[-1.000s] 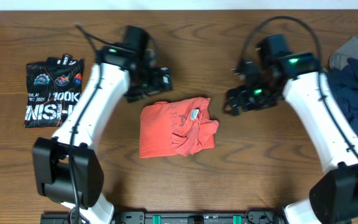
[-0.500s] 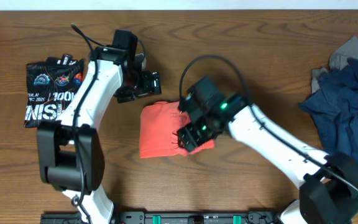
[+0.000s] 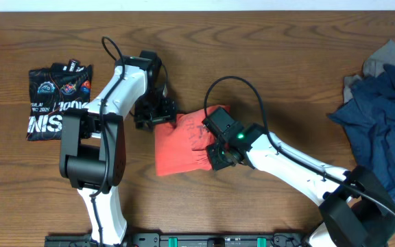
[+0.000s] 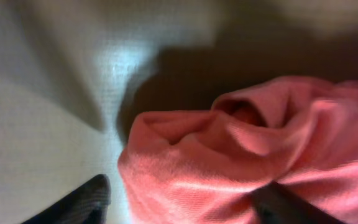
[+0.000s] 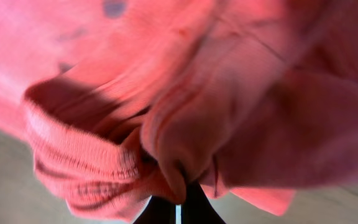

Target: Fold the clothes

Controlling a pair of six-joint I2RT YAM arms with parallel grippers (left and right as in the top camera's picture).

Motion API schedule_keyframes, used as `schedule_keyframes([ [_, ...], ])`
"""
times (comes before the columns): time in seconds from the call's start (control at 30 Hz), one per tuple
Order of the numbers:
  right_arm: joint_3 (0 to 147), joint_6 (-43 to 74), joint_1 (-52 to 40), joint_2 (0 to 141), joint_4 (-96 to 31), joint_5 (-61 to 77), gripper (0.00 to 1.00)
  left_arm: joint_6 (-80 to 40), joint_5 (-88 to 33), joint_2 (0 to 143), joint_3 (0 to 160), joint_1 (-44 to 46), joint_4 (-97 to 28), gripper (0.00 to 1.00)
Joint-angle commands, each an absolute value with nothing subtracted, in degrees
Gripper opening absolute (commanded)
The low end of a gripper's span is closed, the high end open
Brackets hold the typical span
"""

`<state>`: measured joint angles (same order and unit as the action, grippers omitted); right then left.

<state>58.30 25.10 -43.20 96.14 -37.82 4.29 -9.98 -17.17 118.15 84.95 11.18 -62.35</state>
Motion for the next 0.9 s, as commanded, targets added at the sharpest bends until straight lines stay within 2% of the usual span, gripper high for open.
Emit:
schedule_keyframes([
  [0.0, 58.15, 28.71, -40.07, 95.98, -37.78, -5.32, 0.01, -8.6, -12.86, 118.74, 84.58, 11.16, -65.6, 0.58],
  [0.13, 58.83, 28.47, -34.11, 95.98, -36.14, -6.52, 0.01, -8.64, -12.36, 118.74, 84.58, 11.18, -69.63, 0.27],
  [0.3, 58.83, 26.85, -27.16, 96.01, -31.42, -6.66, 0.02, -11.53, -12.64, 118.74, 84.58, 11.46, -73.34, 0.06],
  [0.33, 58.83, 25.76, -26.26, 96.01, -30.33, -6.66, 0.05, -11.66, -12.84, 118.74, 84.58, 11.62, -73.84, 0.06],
  [0.4, 58.85, 23.73, -24.73, 95.98, -28.51, -5.93, 0.36, -11.66, -13.45, 118.74, 84.58, 11.97, -74.52, 0.06],
  [0.5, 59.0, 19.79, -23.62, 95.59, -28.77, -2.39, 0.53, -11.64, -14.11, 118.74, 84.58, 12.47, -74.52, 0.06],
  [0.6, 59.05, 19.18, -23.49, 93.51, -31.05, -1.85, 0.59, -11.64, -14.52, 118.74, 84.58, 12.69, -74.0, 0.06],
  [0.67, 59.05, 17.61, -23.62, 91.05, -32.8, -0.86, 0.59, -11.62, -15.73, 118.74, 84.58, 12.69, -73.21, 0.06],
  [0.8, 59.05, 4.43, -24.84, 85.93, -34.98, 9.85, 0.58, -11.64, -16.05, 118.74, 84.58, 12.69, -70.59, 0.07],
  [0.87, 59.02, 0.08, -25.76, 84.68, -36.77, 10.09, 0.61, -11.66, -16.05, 118.74, 84.58, 12.69, -69.47, 0.07],
])
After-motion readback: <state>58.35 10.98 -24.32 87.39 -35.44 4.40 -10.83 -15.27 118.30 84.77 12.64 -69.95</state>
